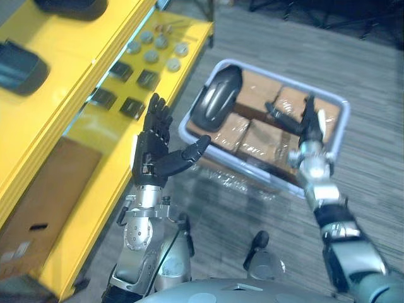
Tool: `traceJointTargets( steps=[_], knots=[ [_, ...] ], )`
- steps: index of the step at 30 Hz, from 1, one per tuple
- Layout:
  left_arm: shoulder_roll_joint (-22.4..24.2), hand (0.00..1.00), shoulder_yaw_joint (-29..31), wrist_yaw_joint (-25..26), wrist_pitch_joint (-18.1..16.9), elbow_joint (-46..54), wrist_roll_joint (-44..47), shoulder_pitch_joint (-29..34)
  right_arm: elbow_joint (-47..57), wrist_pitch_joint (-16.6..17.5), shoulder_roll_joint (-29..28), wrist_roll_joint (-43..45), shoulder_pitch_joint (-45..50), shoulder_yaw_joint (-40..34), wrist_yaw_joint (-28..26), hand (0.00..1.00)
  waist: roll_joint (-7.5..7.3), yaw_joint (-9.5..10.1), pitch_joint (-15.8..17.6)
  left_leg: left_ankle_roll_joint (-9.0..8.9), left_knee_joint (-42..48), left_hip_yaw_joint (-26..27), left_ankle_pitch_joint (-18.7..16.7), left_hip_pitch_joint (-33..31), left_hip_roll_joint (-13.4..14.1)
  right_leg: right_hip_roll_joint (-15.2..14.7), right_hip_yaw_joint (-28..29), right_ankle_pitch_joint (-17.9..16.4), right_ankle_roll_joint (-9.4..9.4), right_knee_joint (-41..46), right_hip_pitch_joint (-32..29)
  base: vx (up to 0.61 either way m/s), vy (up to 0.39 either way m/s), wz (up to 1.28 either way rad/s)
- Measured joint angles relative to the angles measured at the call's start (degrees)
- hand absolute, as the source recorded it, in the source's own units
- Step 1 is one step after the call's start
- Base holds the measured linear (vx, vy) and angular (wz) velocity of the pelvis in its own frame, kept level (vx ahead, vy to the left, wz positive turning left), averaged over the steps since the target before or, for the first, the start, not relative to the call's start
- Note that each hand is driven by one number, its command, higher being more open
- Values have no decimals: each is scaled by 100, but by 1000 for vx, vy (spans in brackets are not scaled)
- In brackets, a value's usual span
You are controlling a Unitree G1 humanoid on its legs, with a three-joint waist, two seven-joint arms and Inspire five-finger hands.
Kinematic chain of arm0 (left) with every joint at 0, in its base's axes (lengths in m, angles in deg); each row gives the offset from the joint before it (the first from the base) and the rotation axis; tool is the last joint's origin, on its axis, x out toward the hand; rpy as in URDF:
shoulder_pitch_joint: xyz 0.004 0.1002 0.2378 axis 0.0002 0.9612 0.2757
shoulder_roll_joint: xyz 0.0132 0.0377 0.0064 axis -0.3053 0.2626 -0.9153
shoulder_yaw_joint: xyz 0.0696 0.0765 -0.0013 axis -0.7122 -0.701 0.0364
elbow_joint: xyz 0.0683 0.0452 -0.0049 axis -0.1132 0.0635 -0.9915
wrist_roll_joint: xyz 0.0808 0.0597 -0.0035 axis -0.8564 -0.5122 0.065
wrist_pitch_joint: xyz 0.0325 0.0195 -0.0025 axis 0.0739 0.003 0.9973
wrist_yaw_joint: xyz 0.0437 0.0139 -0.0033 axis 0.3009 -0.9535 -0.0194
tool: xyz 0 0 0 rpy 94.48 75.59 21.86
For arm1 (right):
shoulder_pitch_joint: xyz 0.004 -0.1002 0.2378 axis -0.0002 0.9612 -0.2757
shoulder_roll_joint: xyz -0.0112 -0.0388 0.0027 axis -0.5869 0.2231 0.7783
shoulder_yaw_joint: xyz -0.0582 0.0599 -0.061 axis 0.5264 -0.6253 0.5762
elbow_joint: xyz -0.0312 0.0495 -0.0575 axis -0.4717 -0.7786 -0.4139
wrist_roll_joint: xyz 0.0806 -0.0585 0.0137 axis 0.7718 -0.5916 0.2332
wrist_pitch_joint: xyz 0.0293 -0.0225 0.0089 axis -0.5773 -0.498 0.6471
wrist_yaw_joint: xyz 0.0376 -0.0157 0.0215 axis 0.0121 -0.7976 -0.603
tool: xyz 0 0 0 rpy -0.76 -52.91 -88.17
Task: Walk over and take three plastic housings, then place them on the shelf
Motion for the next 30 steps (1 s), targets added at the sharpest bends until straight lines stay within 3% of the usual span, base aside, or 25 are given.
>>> traceJointTargets(
  steps=[3, 5, 10, 16, 22, 23, 25, 26, 30],
  knots=[
    [-6, 100, -99, -98, -5, 2, 71, 2, -637, -20, 236, -60, -806, 218, 155, 100, 92, 205, 143, 14, 92, -174, 53, -185, -36, -6, -175, 0, 0, 12, -2, -99, 16, 35],
    [-25, 100, -400, -121, -16, 0, 72, -18, -1289, -191, 335, -233, -1451, 461, 352, 100, 125, 444, 227, 45, 96, -317, 122, -288, -96, -48, -322, 0, 0, 19, 17, -60, 17, 34],
    [-70, 100, -666, -129, -43, -21, 190, -57, -1798, -600, 337, -462, -1932, 672, 503, 100, 170, 604, 316, 60, 114, -440, 178, -373, -160, -77, -460, 0, 0, 31, 45, -31, 12, 16],
    [-51, 100, -1074, -81, -75, -540, 192, -421, -2497, -1466, 443, -924, -2567, 948, 762, 100, 416, 736, 516, 76, 41, -473, 294, -481, -167, -96, -499, -8, -11, 95, -76, -65, 8, 4],
    [87, 100, -1506, 132, -75, -1014, 312, -713, -3231, -2318, 626, -1184, -3194, 1096, 1045, 100, 532, 889, 620, 78, -339, -528, 645, -577, -201, -152, -563, -23, -37, 222, -345, -64, -7, 7],
    [148, 100, -1575, 197, -75, -1075, 423, -752, -3272, -2594, 690, -1177, -3358, 1100, 1221, 100, 601, 907, 649, 77, -464, -577, 738, -579, -217, -152, -642, -36, -57, 234, -359, -47, -17, 16],
    [204, 100, -1616, 238, -75, -1098, 441, -753, -3329, -2742, 808, -1167, -3461, 1099, 1347, 100, 672, 972, 673, 79, -587, -604, 804, -582, -226, -158, -666, -51, -75, 274, -416, -79, -11, 14],
    [212, 100, -1632, 272, -75, -1140, 444, -747, -3337, -2829, 867, -1150, -3471, 1098, 1414, 0, 696, 1032, 676, 77, -675, -613, 861, -590, -234, -177, -688, -67, -93, 333, -474, -86, -6, 9],
    [221, 100, -1674, 343, -75, -1223, 700, -733, -3381, -3126, 875, -1133, -3496, 1111, 1457, 0, 733, 1077, 686, 83, -814, -655, 984, -591, -291, -273, -752, -127, -115, 507, -549, -55, -10, 10]
  ],
)
